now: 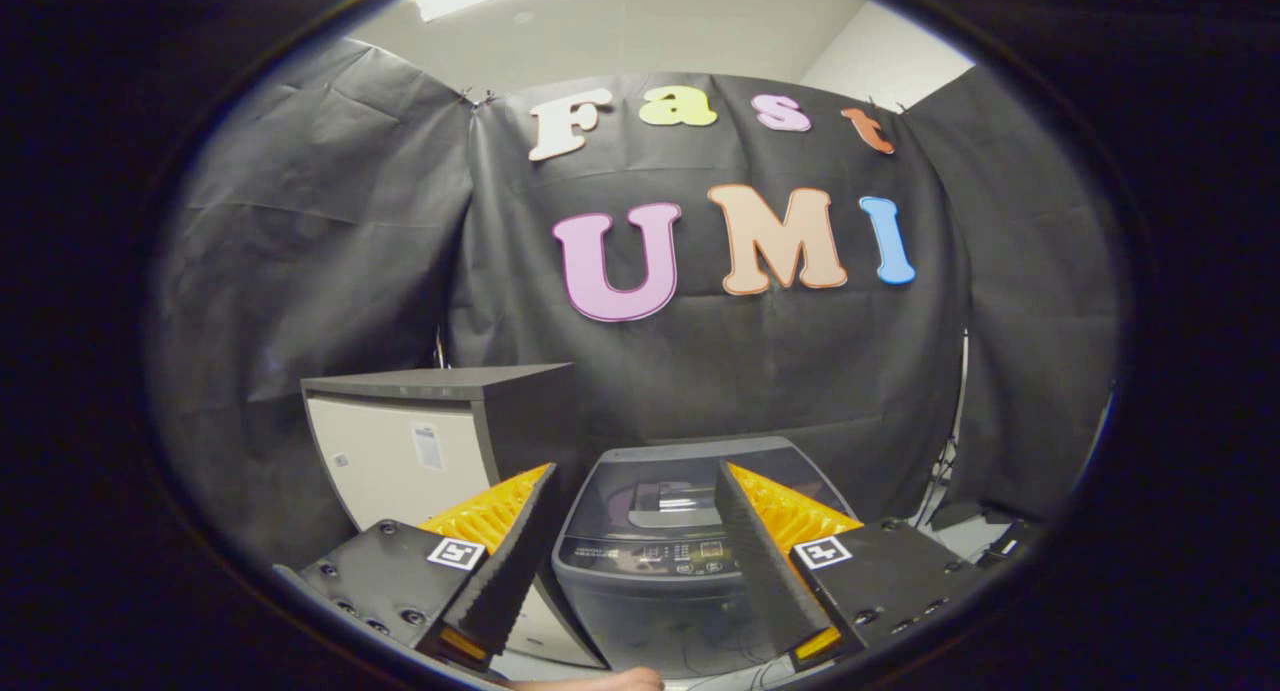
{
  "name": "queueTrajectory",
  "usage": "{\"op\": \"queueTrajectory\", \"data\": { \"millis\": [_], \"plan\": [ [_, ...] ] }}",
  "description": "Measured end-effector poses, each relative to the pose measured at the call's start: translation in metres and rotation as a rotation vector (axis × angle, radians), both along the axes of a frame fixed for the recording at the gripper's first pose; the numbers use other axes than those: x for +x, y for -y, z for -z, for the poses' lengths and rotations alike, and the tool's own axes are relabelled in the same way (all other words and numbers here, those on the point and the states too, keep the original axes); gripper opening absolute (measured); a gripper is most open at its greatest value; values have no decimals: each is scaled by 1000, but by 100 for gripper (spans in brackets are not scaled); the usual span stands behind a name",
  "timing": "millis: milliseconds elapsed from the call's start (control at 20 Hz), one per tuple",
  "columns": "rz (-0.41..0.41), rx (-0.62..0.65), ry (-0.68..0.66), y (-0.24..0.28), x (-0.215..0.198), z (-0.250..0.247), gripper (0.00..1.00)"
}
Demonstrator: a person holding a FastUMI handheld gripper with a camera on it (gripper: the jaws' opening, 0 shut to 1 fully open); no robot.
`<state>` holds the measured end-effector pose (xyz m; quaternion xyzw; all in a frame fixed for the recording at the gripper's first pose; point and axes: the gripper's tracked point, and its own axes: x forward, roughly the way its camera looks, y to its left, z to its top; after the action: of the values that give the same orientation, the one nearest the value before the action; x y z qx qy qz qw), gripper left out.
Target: Put the clothes into the washing machine and then close the washing machine lid.
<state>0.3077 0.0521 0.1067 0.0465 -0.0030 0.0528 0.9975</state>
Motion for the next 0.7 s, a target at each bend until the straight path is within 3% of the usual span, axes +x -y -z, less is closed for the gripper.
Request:
{"op": "queueTrajectory", "data": {
  "millis": [500,700],
  "plan": [
    [58,-2,-15,22,-8,14,96],
    [36,-34,91,23,-13,-7,97]
  ]
}}
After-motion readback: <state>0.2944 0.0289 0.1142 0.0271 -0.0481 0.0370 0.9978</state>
